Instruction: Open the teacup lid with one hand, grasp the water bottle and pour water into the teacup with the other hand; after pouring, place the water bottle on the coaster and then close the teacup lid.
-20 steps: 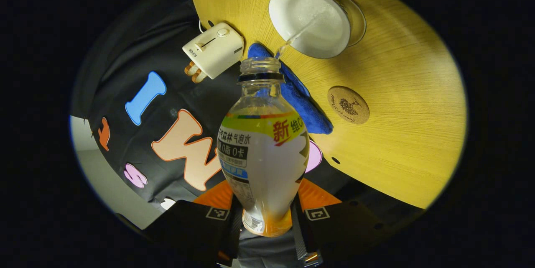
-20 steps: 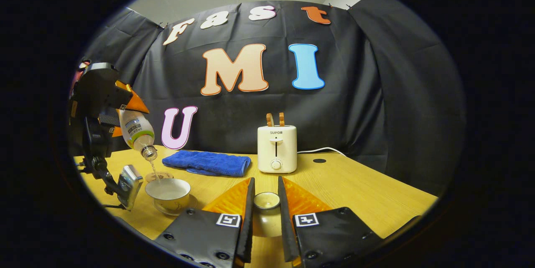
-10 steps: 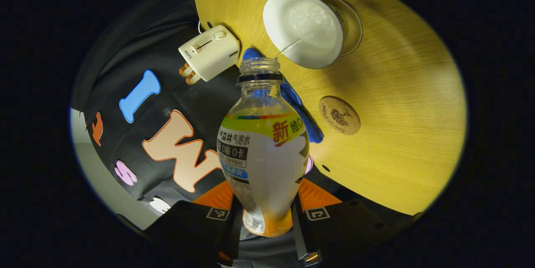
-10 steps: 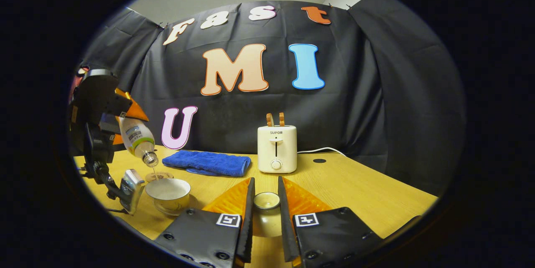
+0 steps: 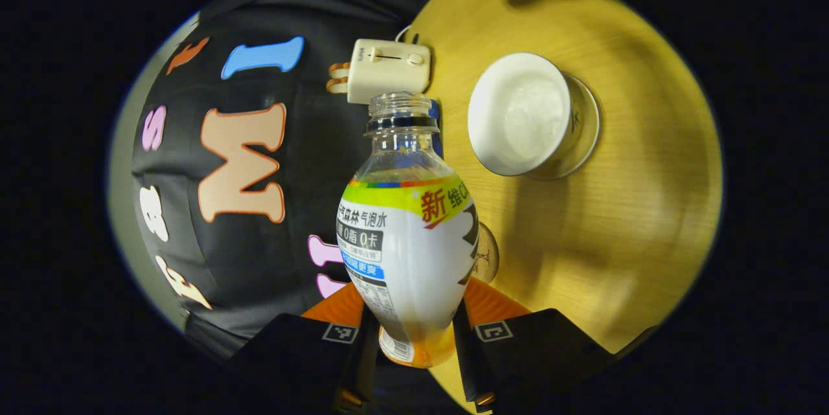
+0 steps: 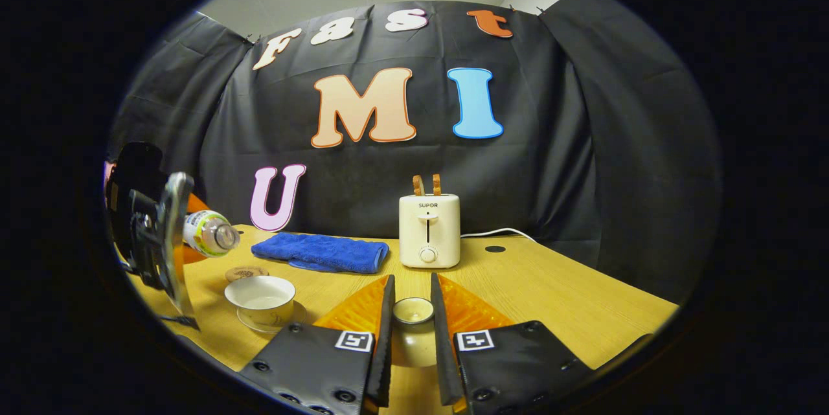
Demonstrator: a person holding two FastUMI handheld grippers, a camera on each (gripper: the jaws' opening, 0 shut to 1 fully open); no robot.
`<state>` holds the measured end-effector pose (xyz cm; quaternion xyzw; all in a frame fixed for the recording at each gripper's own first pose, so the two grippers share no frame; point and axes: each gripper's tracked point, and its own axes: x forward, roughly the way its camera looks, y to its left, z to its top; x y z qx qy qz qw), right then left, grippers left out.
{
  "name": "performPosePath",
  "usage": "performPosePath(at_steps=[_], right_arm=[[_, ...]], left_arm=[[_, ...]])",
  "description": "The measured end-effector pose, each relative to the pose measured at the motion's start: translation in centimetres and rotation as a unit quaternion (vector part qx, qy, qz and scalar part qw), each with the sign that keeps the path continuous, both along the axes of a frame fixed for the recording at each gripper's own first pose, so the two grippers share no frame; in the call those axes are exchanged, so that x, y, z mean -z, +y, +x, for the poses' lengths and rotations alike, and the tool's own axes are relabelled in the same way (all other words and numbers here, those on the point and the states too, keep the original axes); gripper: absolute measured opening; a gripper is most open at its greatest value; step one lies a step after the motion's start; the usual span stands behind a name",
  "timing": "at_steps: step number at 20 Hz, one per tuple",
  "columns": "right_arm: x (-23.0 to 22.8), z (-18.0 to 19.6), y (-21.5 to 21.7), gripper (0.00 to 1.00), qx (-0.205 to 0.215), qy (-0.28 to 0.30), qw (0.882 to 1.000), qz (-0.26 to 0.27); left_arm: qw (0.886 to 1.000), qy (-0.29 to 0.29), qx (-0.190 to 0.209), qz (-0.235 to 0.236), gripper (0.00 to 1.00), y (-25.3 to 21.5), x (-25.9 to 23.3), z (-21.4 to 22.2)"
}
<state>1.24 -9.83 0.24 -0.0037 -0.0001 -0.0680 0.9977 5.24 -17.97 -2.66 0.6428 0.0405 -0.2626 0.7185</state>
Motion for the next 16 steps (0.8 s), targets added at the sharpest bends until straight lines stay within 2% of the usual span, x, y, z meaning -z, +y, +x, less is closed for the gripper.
performPosePath(at_steps=[3,4,7,11,14,16], right_arm=[[0.0,0.0,0.0,0.33,0.000,0.000,1.000,0.000],[0.0,0.0,0.0,0.33,0.000,0.000,1.000,0.000],[0.0,0.0,0.1,0.33,0.000,0.000,1.000,0.000],[0.1,0.1,0.1,0.33,0.000,0.001,1.000,0.000],[0.1,0.1,0.0,0.33,0.000,0.001,1.000,-0.001],[0.0,0.0,0.0,0.33,0.000,0.001,1.000,0.000]], left_arm=[[0.991,0.037,-0.015,-0.128,0.47,-0.5,-1.0,-0.3],[0.985,0.043,-0.018,-0.169,0.50,-0.7,-1.6,-0.4],[0.958,0.053,-0.024,-0.279,0.50,-0.6,-3.4,-0.3],[0.907,0.091,-0.048,-0.409,0.49,-0.3,-3.9,1.0],[0.859,0.123,-0.062,-0.494,0.49,-0.3,-3.3,2.0],[0.823,0.159,-0.054,-0.543,0.50,-0.8,-3.1,2.4]])
